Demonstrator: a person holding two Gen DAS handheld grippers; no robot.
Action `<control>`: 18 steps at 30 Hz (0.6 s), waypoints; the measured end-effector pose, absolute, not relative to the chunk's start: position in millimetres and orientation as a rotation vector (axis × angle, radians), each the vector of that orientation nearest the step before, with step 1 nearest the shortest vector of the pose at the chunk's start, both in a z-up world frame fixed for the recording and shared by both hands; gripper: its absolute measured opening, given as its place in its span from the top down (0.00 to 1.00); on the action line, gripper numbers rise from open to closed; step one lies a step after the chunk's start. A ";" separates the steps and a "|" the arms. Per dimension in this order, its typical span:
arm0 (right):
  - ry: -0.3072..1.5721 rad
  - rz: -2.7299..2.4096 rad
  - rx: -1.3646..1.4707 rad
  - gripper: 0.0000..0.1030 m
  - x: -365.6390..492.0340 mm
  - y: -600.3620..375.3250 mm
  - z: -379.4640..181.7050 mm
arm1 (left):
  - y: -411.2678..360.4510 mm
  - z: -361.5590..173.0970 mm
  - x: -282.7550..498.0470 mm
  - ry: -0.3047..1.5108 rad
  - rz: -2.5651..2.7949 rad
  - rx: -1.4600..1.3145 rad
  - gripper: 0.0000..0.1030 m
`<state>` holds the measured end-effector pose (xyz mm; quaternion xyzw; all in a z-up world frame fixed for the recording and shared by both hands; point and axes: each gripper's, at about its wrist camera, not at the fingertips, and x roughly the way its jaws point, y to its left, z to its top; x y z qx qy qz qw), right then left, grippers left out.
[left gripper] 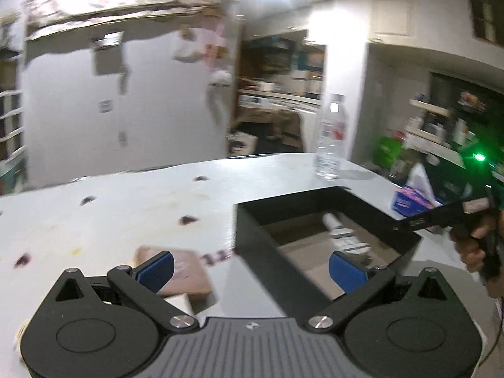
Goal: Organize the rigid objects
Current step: 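Return the left tool and grasp the UV gel polish box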
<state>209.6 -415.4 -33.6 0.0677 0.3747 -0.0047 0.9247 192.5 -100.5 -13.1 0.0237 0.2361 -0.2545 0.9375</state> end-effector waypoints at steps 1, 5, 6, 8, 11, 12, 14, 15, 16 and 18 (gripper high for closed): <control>0.766 -0.012 0.141 0.96 209.1 -415.3 -33.7 | -96.1 -15.2 190.5 0.484 -0.491 0.039 0.00; 0.757 -0.023 0.150 0.96 208.1 -414.7 -34.3 | -79.3 -26.7 187.1 0.512 -0.357 0.022 0.00; 0.756 -0.024 0.152 0.96 207.8 -414.8 -34.3 | -76.3 -29.2 186.8 0.521 -0.329 0.019 0.00; 0.755 -0.027 0.156 0.96 207.9 -414.7 -34.4 | -69.7 -35.0 185.3 0.546 -0.276 0.002 0.00; 0.755 -0.030 0.158 0.96 207.8 -414.5 -34.4 | -64.5 -43.0 182.3 0.578 -0.221 -0.013 0.00; 0.756 -0.031 0.157 0.96 208.0 -414.3 -34.3 | -62.2 -46.0 180.7 0.584 -0.208 -0.015 0.00; 0.756 -0.031 0.157 0.96 208.4 -414.0 -34.5 | -59.2 -50.3 178.2 0.615 -0.167 -0.045 0.01; 0.757 -0.032 0.156 0.96 208.4 -413.7 -34.5 | -56.2 -52.1 177.8 0.641 -0.149 -0.074 0.02; 0.757 -0.033 0.154 0.96 208.6 -413.7 -34.6 | -54.0 -54.5 177.8 0.662 -0.143 -0.105 0.02; 0.758 -0.035 0.152 0.96 208.5 -413.4 -34.7 | -48.2 -58.3 175.1 0.696 -0.133 -0.157 0.04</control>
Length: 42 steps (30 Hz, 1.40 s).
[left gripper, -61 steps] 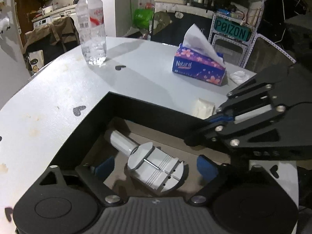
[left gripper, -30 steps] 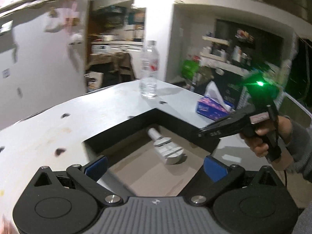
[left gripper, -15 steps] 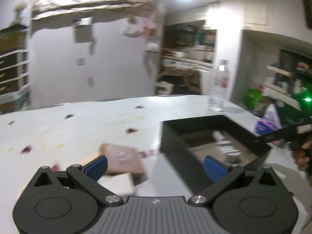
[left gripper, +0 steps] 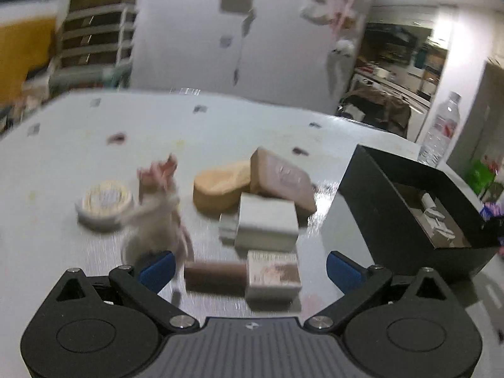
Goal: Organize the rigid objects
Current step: 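Return the left tool and grasp the UV gel polish box, then carry the gel polish box into the black box and release it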
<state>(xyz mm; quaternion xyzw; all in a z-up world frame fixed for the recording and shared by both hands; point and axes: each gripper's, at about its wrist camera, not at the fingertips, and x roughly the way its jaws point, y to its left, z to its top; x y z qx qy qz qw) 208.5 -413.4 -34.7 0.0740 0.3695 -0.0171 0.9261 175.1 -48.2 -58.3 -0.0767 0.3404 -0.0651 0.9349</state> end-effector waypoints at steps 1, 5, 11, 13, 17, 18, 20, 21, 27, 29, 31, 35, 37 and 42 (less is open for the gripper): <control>0.758 -0.036 0.152 0.96 208.7 -413.3 -34.8 | -46.6 -59.8 174.4 0.707 -0.125 -0.178 0.04; 0.759 -0.036 0.153 0.96 208.8 -413.5 -34.7 | -49.3 -63.6 171.7 0.718 -0.098 -0.220 0.04; 0.759 -0.037 0.151 0.96 209.1 -413.2 -34.8 | -60.9 -62.9 174.9 0.711 -0.041 -0.182 0.06; 0.759 -0.037 0.151 0.96 208.9 -413.0 -34.9 | -65.9 -62.6 174.4 0.701 -0.024 -0.136 0.07; 0.759 -0.034 0.150 0.96 209.3 -413.2 -35.0 | -74.7 -63.1 176.6 0.672 -0.010 -0.034 0.09; 0.759 -0.034 0.150 0.96 209.3 -413.1 -35.0 | -75.6 -63.6 176.5 0.671 -0.010 -0.016 0.14; 0.759 -0.034 0.151 0.96 209.3 -413.2 -34.9 | -74.2 -65.1 177.9 0.690 -0.020 -0.022 0.17; 0.759 -0.034 0.150 0.96 209.3 -413.2 -34.9 | -72.5 -65.6 178.9 0.697 -0.018 -0.037 0.17; 0.760 -0.034 0.150 0.96 209.3 -413.1 -34.9 | -71.4 -64.5 179.0 0.707 -0.024 -0.048 0.17; 0.760 -0.034 0.149 0.96 209.2 -413.3 -34.8 | -70.1 -63.4 179.3 0.720 -0.040 -0.059 0.17; 0.760 -0.032 0.149 0.96 209.3 -413.2 -34.7 | -69.0 -61.5 178.5 0.732 -0.065 -0.079 0.17; 0.760 -0.031 0.147 0.96 209.3 -412.8 -34.7 | -66.4 -55.4 178.4 0.749 -0.125 -0.144 0.17; 0.760 -0.030 0.148 0.96 209.2 -412.5 -34.7 | -69.0 -49.7 178.9 0.738 -0.146 -0.153 0.17; 0.759 -0.029 0.146 0.96 209.2 -412.9 -34.5 | -80.8 -26.8 183.0 0.658 -0.198 -0.163 0.17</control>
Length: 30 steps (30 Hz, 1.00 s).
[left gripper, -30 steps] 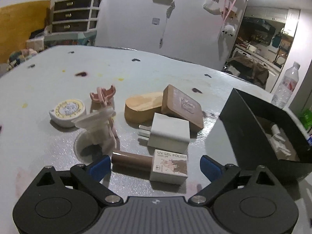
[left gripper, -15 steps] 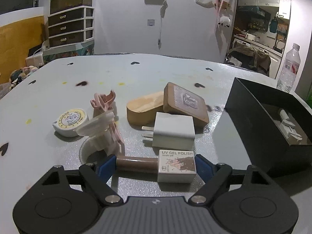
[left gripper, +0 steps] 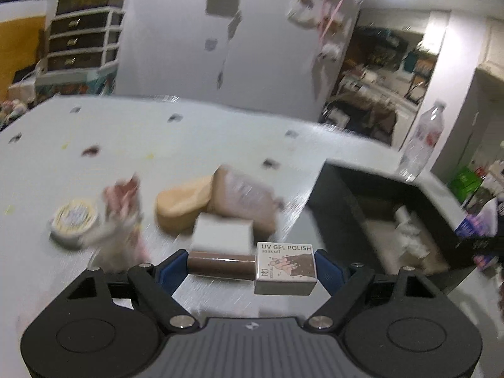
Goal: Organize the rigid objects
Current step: 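Carry the gel polish box into the black box and release it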
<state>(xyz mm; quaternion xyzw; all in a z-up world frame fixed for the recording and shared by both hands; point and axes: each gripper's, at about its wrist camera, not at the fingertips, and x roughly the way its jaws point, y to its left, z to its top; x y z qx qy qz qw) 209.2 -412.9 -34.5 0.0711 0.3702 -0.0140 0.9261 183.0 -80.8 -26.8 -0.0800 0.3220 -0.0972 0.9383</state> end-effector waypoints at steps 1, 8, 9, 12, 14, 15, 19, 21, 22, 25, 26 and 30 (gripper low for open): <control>0.759 -0.028 0.146 0.96 209.3 -412.6 -34.5 | -85.5 -21.3 185.5 0.634 -0.213 -0.163 0.17; 0.760 -0.028 0.142 0.96 209.3 -412.6 -34.2 | -142.7 9.3 211.8 0.553 -0.350 -0.141 0.17; 0.760 -0.028 0.141 0.96 209.2 -412.7 -34.3 | -152.9 11.4 216.7 0.558 -0.376 -0.141 0.17; 0.759 -0.031 0.139 0.96 208.8 -412.4 -34.7 | -181.8 12.6 234.6 0.603 -0.439 -0.152 0.17; 0.757 -0.031 0.137 0.96 208.6 -411.9 -34.9 | -200.4 10.7 246.1 0.631 -0.456 -0.149 0.17; 0.757 -0.031 0.136 0.96 208.5 -412.0 -35.0 | -210.3 9.1 252.2 0.644 -0.455 -0.144 0.17; 0.758 -0.031 0.135 0.96 208.6 -411.8 -34.8 | -241.6 -2.4 275.6 0.694 -0.414 -0.135 0.17; 0.757 -0.030 0.130 0.96 208.5 -411.3 -34.8 | -249.1 -10.1 287.5 0.735 -0.381 -0.147 0.17; 0.756 -0.029 0.131 0.96 208.4 -411.4 -34.7 | -251.9 -14.0 294.6 0.762 -0.365 -0.163 0.17; 0.753 -0.026 0.135 0.96 208.0 -412.3 -34.9 | -255.6 -23.0 310.0 0.831 -0.335 -0.191 0.17; 0.752 -0.024 0.138 0.96 207.7 -412.7 -34.9 | -257.3 -24.6 313.8 0.843 -0.331 -0.186 0.17; 0.749 -0.018 0.136 0.96 206.6 -413.5 -34.6 | -266.6 -23.6 325.0 0.851 -0.319 -0.154 0.17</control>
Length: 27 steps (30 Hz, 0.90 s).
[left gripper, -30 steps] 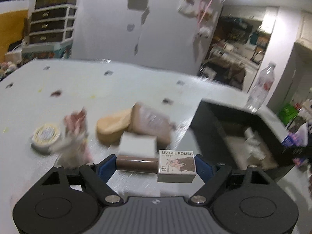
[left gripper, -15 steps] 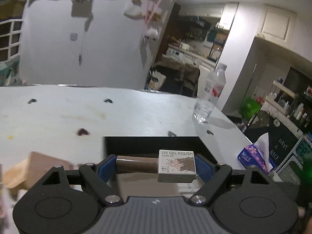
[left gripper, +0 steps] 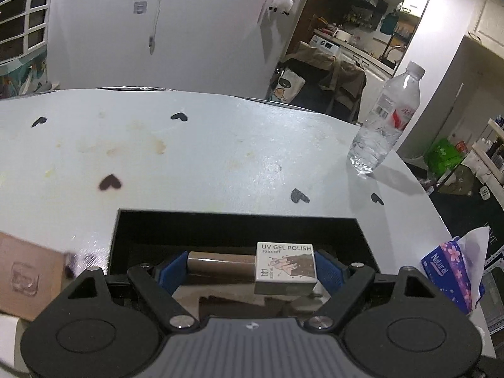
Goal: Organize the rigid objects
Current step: 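Carry the gel polish box into the black box and release it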
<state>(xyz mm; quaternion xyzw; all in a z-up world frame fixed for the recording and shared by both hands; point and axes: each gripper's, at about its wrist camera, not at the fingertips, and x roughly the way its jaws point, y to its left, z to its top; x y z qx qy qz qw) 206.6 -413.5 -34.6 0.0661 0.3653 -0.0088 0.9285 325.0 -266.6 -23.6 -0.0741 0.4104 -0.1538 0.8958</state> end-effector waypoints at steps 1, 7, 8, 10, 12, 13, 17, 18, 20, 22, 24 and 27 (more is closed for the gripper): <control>0.747 -0.018 0.135 0.96 206.3 -413.4 -34.7 | -268.0 -23.6 326.9 0.857 -0.320 -0.152 0.17; 0.744 -0.016 0.146 0.96 205.1 -414.6 -34.8 | -281.0 -30.9 334.0 0.883 -0.318 -0.100 0.17; 0.743 -0.016 0.149 0.96 205.1 -414.8 -34.6 | -282.0 -32.9 335.4 0.886 -0.308 -0.095 0.17; 0.742 -0.018 0.151 0.96 205.1 -414.7 -34.6 | -281.3 -38.5 338.3 0.899 -0.287 -0.097 0.17; 0.742 -0.017 0.152 0.96 205.2 -414.9 -34.7 | -279.8 -43.0 341.5 0.916 -0.270 -0.113 0.17; 0.742 -0.017 0.151 0.96 205.2 -414.9 -34.7 | -278.9 -45.2 343.3 0.926 -0.266 -0.125 0.17; 0.743 -0.017 0.151 0.96 205.5 -414.8 -34.4 | -274.3 -51.1 346.8 0.968 -0.293 -0.196 0.16; 0.744 -0.017 0.150 0.96 205.8 -414.9 -34.5 | -273.7 -51.1 346.5 0.971 -0.302 -0.206 0.13; 0.745 -0.017 0.151 0.96 206.0 -415.0 -34.6 | -273.4 -49.8 345.9 0.974 -0.312 -0.215 0.08; 0.745 -0.018 0.152 0.96 206.1 -414.9 -34.5 | -271.9 -46.0 343.6 0.964 -0.326 -0.220 0.07; 0.746 -0.019 0.152 0.96 206.1 -414.8 -34.7 | -270.3 -41.5 341.0 0.950 -0.343 -0.220 0.07; 0.747 -0.020 0.151 0.96 206.3 -414.8 -35.0 | -268.9 -35.0 337.0 0.942 -0.371 -0.220 0.06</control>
